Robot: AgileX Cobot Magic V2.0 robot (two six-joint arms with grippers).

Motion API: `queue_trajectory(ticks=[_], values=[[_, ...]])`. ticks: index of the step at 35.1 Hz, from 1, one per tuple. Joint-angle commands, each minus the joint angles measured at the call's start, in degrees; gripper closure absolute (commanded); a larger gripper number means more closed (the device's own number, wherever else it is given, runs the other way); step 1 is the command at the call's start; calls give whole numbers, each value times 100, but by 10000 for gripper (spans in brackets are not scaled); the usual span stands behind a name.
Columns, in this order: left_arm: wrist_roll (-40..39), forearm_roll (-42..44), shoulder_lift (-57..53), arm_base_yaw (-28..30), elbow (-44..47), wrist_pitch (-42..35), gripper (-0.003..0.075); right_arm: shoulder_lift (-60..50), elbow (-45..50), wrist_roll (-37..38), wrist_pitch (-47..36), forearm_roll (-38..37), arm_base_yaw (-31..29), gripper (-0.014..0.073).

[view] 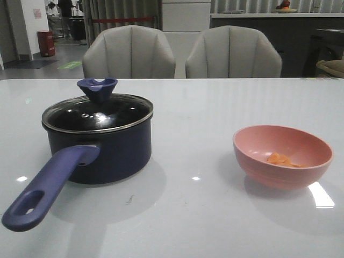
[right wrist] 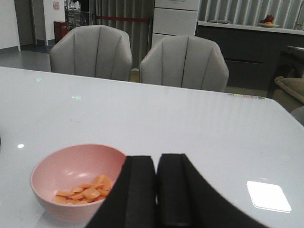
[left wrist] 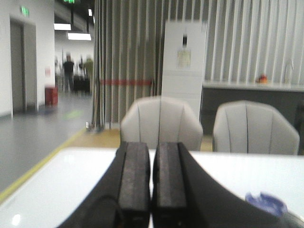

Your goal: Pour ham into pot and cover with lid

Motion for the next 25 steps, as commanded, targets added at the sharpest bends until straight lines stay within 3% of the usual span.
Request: queue_trajectory(ticks=[1,5,19,25], values=[[-32,-65,550,-18,-594,467,608,-103,-25,-46,-448,-41,-35,446],[-32,-65,884,-18,-790,815,608,-103,-25,-46,-448,-41,-35,446],[-32,-65,1199,-18,-737,844,605,-103,-25,-46,-448,-41,-35,446],[-32,-65,1230,-18,-760,869,525,-103,-25,-46,-448,-41,-35,446]])
